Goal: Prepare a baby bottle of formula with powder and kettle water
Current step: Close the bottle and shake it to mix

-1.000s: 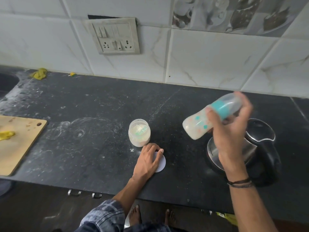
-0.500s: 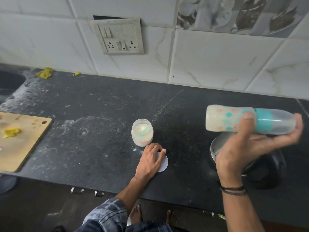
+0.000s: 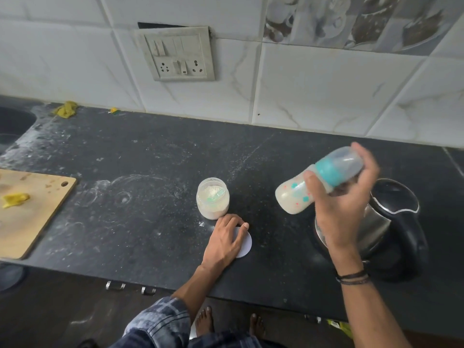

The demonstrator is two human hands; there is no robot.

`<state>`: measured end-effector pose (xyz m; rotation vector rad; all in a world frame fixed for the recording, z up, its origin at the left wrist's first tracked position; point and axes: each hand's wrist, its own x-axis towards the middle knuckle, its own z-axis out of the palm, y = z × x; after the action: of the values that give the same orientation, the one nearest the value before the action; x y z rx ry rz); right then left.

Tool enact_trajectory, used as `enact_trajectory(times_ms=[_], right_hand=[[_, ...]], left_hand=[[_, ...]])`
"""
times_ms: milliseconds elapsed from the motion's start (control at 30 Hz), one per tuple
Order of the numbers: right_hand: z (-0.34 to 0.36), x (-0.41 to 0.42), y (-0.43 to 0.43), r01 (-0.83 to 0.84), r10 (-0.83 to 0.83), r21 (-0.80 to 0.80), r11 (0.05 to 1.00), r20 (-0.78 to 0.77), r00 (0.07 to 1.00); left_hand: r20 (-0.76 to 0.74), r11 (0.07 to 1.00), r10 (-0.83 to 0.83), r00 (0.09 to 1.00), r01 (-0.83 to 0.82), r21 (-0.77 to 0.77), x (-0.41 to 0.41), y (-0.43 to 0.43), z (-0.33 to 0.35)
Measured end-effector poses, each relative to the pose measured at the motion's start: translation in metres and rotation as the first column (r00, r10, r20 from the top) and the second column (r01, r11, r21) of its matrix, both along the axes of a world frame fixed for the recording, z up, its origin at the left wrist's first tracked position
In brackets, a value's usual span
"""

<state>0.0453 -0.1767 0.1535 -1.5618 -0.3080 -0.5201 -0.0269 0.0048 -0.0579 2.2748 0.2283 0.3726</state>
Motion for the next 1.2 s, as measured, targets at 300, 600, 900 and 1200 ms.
enact_trajectory(times_ms=[300, 600, 900, 1200], right_hand=[[0.005, -0.004, 0.004, 0.034, -0.032, -0.028, 0.999, 0.077, 0.997], [-0.010, -0.002, 0.000, 0.070, -0.068, 0.032, 0.997, -0.049, 0.996], [-0.008, -0.006, 0.001, 0.214, -0.221, 0.078, 0.974, 0.091, 0.971], [-0.008, 0.002, 0.007, 0.145, -0.140, 0.168, 0.975, -0.040, 0.989]], left_hand=[[-0.003, 1.000, 0.005, 1.000, -0.005, 0.009, -0.001, 0.000, 0.000], [-0.002, 1.000, 0.005, 1.000, -0.005, 0.010, -0.001, -0.001, 0.004], [-0.002, 1.000, 0.006, 1.000, -0.006, 0.004, -0.001, -0.001, 0.004], [0.000, 1.000, 0.009, 1.000, -0.009, 0.002, -0.001, -0.002, 0.007]])
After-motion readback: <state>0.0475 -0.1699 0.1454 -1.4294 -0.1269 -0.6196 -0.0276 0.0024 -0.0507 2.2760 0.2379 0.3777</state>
